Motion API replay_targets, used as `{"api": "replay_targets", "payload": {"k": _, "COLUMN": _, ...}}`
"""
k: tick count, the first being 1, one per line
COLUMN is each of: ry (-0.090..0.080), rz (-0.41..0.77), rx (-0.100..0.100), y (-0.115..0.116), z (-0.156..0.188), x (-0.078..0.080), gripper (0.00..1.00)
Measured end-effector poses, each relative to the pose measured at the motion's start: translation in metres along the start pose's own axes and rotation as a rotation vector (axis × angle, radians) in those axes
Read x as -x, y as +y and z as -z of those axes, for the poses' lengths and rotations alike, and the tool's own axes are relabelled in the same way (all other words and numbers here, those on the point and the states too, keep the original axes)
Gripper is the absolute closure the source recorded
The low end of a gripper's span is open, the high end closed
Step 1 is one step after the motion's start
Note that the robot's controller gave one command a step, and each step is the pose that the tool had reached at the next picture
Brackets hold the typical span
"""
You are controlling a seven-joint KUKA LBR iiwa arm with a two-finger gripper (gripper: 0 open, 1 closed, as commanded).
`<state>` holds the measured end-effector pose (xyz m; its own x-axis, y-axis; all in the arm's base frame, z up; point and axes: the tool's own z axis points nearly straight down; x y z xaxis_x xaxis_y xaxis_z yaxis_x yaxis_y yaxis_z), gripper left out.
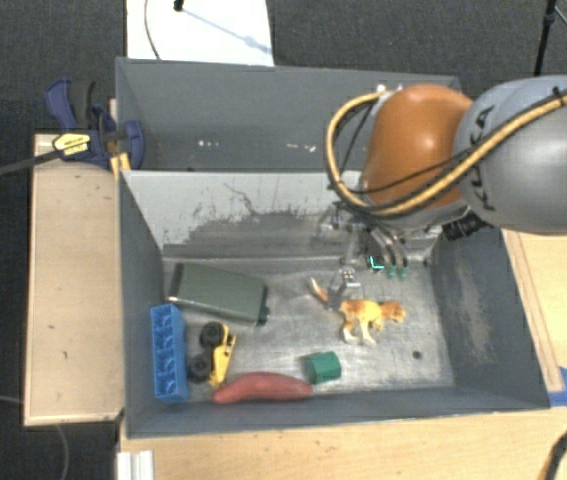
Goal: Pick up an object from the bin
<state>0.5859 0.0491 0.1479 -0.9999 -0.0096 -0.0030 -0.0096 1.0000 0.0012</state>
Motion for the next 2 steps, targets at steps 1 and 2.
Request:
{"api": "replay_targets", "payload": {"k": 1, "ry": -0.008, "rz": -0.186, "rx": 0.000, "y": -0.0434, "z": -0.0728, "x": 0.0030, "gripper": 1.00}}
{"api": "replay_targets", "payload": {"k": 2, "ry": -0.008, "rz": -0.186, "rx": 0.000, "y": -0.0434, "z": -0.0728, "x": 0.0030, "gripper": 1.00}}
